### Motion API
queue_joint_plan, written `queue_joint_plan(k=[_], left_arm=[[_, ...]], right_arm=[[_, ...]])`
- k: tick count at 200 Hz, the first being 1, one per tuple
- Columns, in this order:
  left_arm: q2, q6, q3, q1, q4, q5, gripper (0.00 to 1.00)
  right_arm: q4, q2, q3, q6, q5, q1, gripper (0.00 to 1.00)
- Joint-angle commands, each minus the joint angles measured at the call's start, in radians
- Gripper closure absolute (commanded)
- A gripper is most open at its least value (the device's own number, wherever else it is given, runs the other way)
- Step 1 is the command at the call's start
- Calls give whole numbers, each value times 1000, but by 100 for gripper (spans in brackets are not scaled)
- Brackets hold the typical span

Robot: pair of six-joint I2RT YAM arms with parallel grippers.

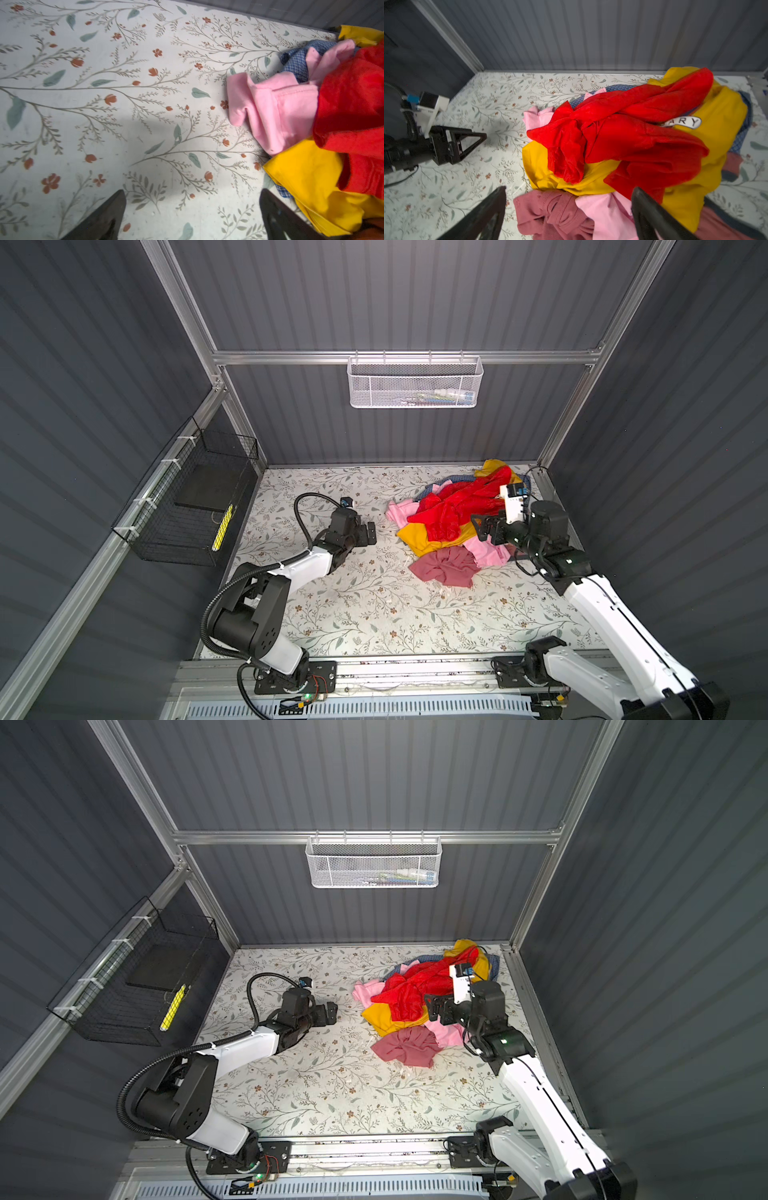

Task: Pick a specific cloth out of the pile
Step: 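Lower the right gripper onto the pink cloth and close on it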

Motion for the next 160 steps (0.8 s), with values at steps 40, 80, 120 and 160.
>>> queue_joint_plan(k=[40,80,120,160], left_arm=[[-16,-101,-54,7,88,-14,0],[-123,-86,-131,7,18,-123,0],[-189,-90,-187,8,-28,-180,0],[-244,-68,-203,8,-95,-232,0]], right_arm=[[-297,357,330,-300,193,229,19],[-354,568,495,-344,234,314,25],[-411,784,676,-397,296,379,28],[-497,1027,911,-404,330,412,30]])
